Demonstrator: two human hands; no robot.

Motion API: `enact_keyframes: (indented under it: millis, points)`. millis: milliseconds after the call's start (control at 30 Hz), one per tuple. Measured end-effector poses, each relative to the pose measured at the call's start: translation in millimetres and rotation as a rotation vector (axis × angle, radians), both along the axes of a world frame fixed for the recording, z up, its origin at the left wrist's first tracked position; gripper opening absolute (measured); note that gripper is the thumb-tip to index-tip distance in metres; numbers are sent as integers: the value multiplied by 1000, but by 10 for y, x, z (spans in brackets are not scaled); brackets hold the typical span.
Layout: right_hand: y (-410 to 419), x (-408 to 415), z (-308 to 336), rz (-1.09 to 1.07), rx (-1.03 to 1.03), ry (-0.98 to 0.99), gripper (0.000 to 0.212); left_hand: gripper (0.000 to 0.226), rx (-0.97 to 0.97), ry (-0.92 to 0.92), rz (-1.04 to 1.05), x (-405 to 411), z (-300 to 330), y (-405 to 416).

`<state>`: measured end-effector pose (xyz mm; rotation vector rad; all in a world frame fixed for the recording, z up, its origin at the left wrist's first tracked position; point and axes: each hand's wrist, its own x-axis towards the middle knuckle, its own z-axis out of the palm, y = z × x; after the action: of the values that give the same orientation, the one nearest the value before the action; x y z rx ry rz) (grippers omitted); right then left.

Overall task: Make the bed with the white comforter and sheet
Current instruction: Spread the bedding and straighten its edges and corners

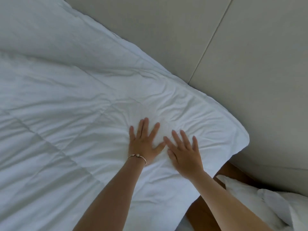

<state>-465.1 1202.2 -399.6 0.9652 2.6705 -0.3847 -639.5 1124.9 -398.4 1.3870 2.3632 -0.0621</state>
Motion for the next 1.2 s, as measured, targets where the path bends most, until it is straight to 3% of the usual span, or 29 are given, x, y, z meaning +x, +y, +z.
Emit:
enact_keyframes:
  millis: [167, 233, 300, 400, 567, 667, 767, 867, 933, 1033, 1200]
  points:
    - [-14, 29, 181, 7, -5, -166, 58, 112, -140, -80, 11, -193, 208, -451]
    - [-127, -181, 274, -104, -38, -251, 70, 129, -203, -91, 95, -183, 241, -708]
    - [-375, -417, 335, -65, -104, -257, 82, 136, -232, -130, 159, -107, 239, -985]
    - [-737, -634, 324, 194, -121, -259, 80, 135, -233, -153, 212, -90, 214, -1328]
    - [-631, -1069, 709, 205, -177, -544, 69, 134, -302, -202, 347, -309, 333, -1753]
    - [-396, -1647, 1013, 223, -258, -731, 61, 122, -354, -324, 379, -611, 521, -1726]
    - [-262, -2268, 1441, 153, -356, -604, 49, 91, -261, -466, 463, -1202, 792, -1532]
    - [-167, -2877, 1938, 239, -332, -379, 44, 72, -151, -357, 514, -1868, 1173, -1359]
    - [-82, -3230, 2169, 260, -334, -273, 47, 68, -62, -301, 558, -2249, 1431, -1270]
    - [115, -3739, 2233, 299, -400, -272, 46, 68, 3, -285, 601, -2714, 1669, -1168]
    - [416, -4712, 1853, 301, -445, -204, 49, 64, 70, -310, 687, -3641, 1550, -935]
